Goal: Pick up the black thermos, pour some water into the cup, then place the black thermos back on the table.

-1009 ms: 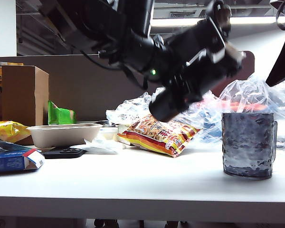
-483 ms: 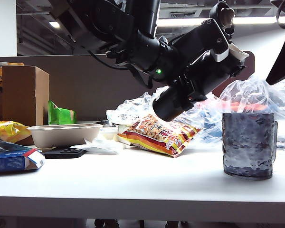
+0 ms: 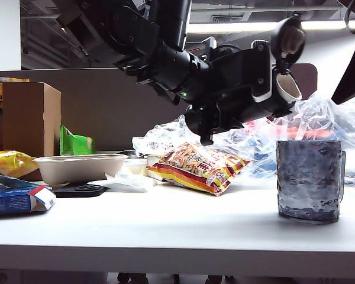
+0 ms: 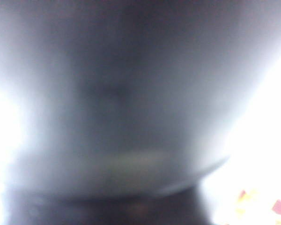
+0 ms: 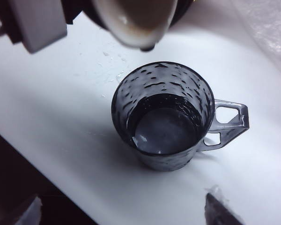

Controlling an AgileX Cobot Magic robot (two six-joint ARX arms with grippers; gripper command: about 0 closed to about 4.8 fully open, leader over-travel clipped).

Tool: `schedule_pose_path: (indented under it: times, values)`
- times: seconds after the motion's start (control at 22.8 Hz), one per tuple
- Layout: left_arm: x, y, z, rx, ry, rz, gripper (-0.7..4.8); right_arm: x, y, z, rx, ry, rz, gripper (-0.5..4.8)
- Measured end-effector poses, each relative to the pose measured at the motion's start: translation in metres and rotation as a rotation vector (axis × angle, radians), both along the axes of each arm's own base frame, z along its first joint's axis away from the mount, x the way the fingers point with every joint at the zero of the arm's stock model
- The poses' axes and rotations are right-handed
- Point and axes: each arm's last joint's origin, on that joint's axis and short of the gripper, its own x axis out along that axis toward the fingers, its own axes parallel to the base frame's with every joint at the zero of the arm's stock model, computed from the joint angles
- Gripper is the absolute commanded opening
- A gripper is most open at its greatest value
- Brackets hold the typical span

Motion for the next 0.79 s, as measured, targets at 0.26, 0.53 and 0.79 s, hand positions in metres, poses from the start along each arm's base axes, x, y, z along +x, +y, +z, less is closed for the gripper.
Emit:
schedule_pose_path:
  times: [0.26,0.53,0.79]
  values:
    - [0.000,0.000,0.001,0.099,-0.117,-0.042,-0.01,0.000,0.000,0.000,0.000,0.000,0.000,4.79]
    - [0.003,-0.004,0.014,0.125,-0.234,-0.052,0.00,0.000,0.000,0.000,-0.001,0.005,0.000,4.79]
    - [0.005,-0.007,0.025,0.142,-0.308,-0.080,-0.01,-0.001,0.000,-0.001,-0.003,0.016,0.000,4.79]
